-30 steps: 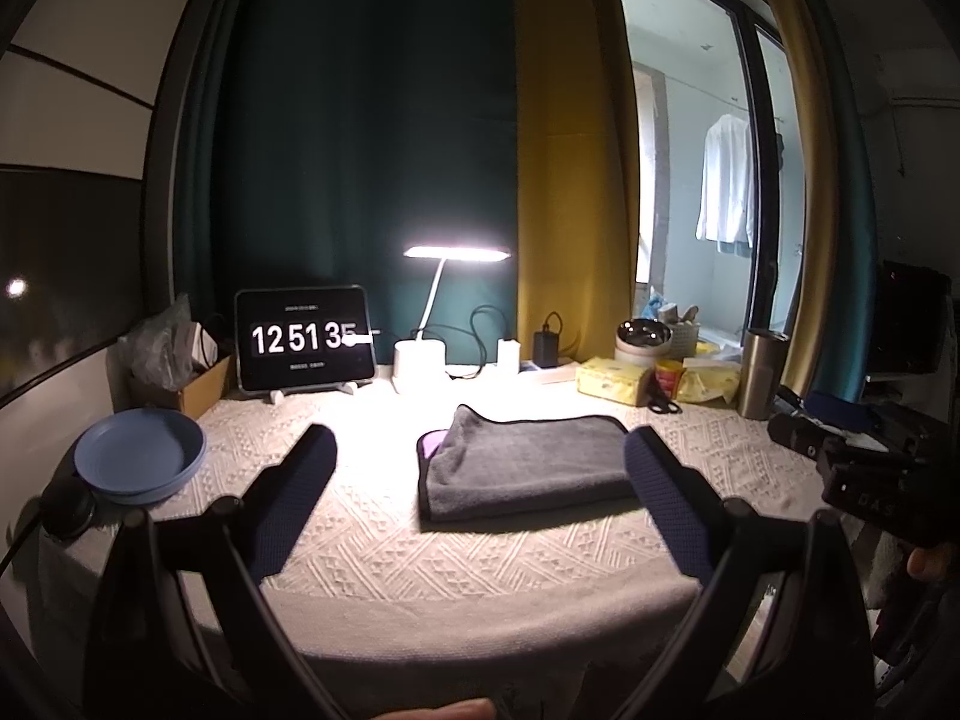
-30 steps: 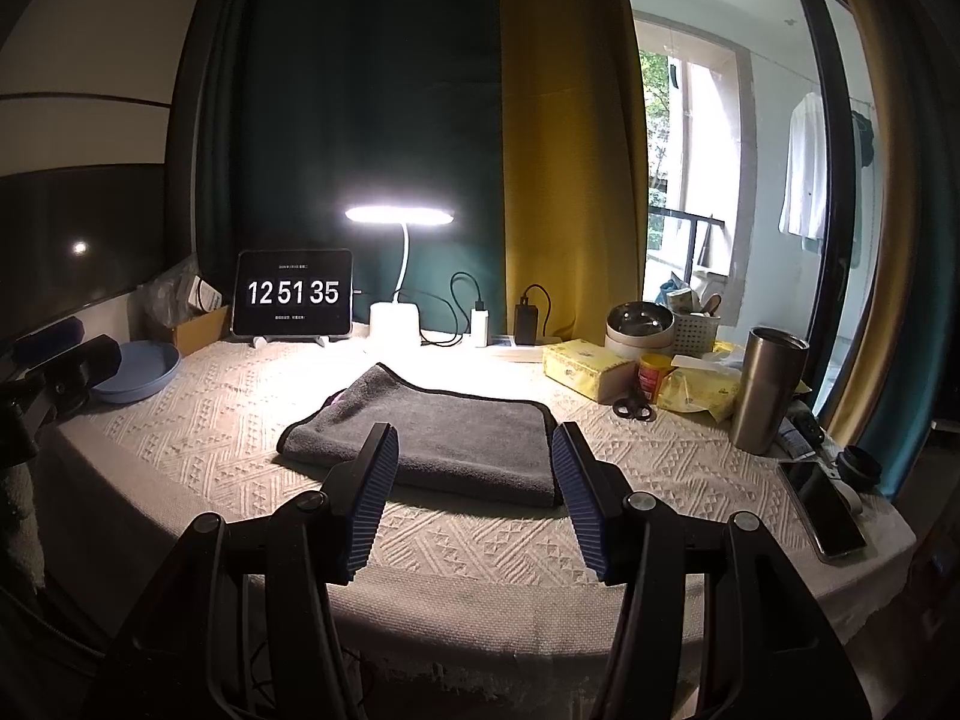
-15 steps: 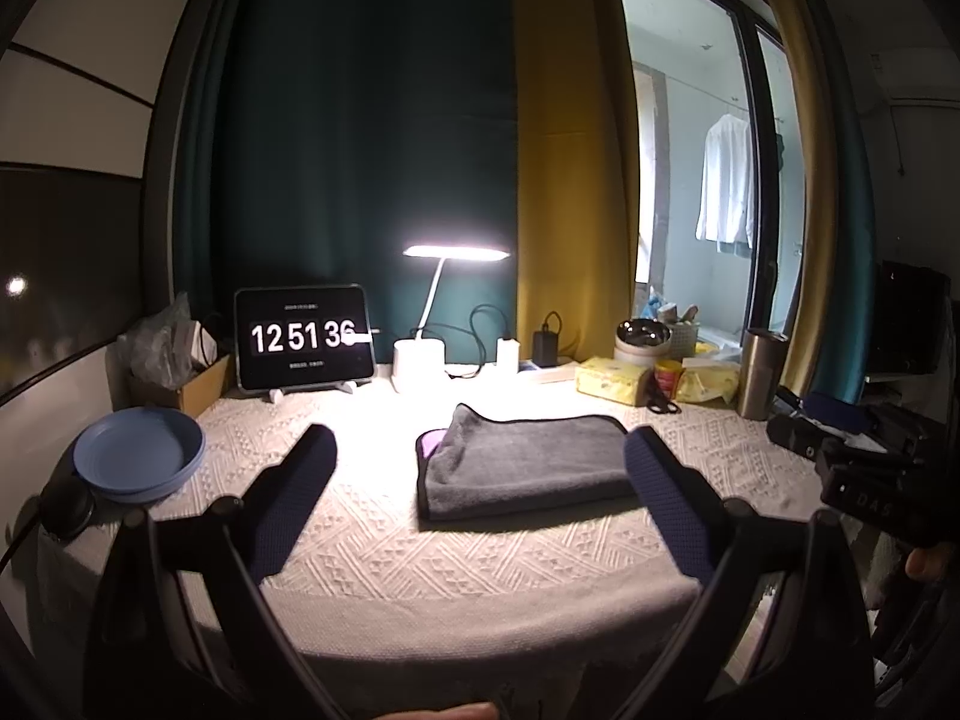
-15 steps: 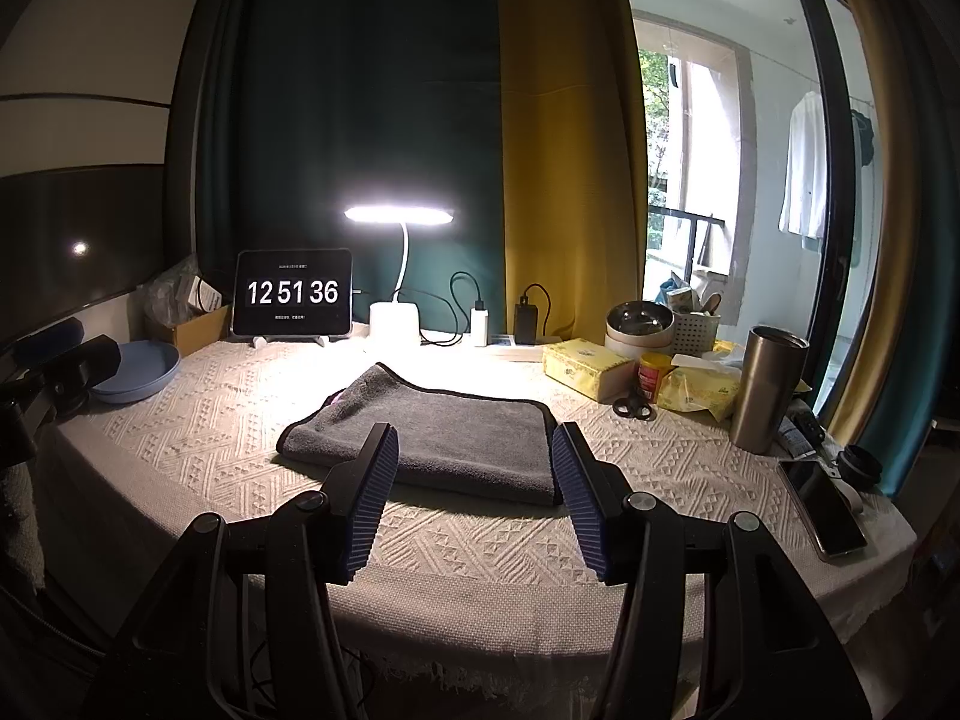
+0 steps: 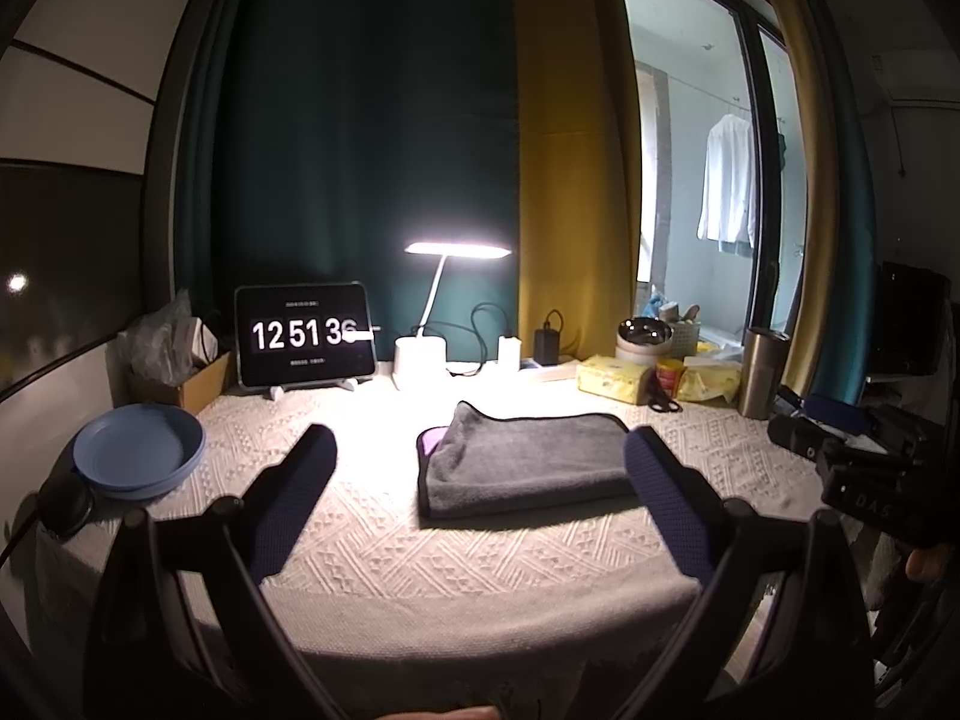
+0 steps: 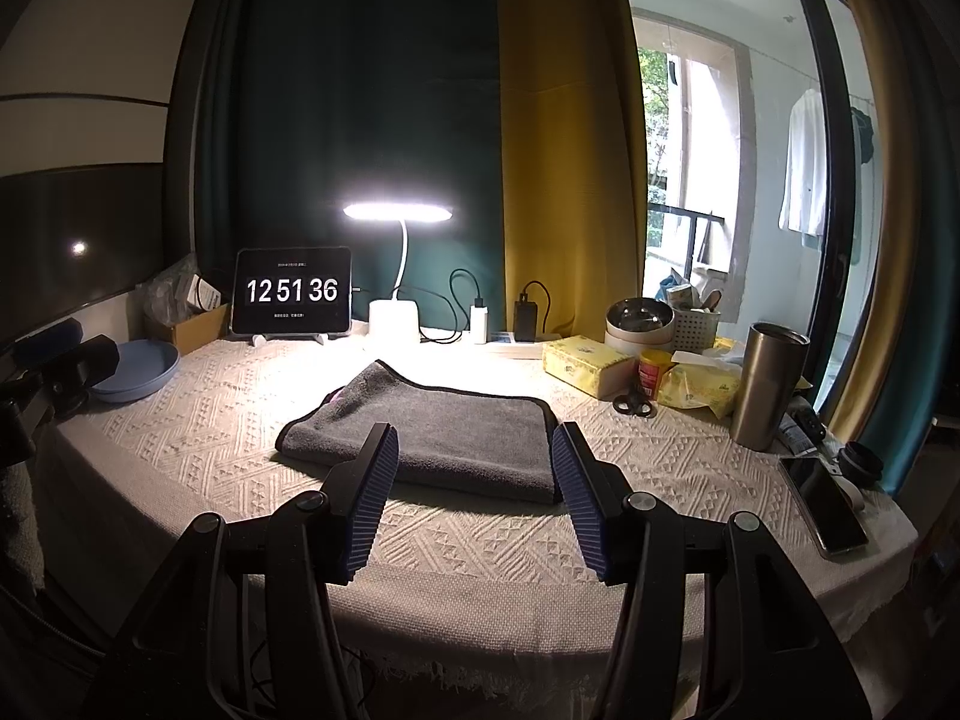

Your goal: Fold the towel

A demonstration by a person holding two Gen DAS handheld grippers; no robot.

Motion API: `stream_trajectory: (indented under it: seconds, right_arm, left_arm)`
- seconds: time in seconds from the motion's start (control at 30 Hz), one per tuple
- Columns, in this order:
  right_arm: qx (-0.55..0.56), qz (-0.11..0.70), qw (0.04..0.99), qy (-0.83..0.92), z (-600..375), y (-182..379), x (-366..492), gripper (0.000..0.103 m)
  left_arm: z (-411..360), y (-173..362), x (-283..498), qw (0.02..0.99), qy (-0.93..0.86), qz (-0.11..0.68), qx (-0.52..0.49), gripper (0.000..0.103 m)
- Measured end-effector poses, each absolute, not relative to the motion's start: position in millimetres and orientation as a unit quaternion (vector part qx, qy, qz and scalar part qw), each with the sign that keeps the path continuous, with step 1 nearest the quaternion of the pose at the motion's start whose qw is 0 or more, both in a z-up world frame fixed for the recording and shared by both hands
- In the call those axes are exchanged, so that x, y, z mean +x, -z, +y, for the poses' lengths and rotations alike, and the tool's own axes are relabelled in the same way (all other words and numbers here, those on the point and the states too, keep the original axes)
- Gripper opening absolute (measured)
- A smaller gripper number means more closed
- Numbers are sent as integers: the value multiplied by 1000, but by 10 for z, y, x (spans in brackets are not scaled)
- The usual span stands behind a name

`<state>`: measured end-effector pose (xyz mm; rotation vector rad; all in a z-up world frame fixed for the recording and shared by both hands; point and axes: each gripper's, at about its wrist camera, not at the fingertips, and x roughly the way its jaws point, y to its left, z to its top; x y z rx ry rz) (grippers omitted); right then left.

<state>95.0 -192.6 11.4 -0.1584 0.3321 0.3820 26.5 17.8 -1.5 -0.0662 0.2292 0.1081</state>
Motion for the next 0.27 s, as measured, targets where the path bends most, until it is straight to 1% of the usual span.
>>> stream_trajectory:
  seconds: [0.27]
  right_arm:
    - [-77,168,964,-189,-1924,-71,953,57]
  left_arm:
    - [164,26,311,992,-50,115,-28,98]
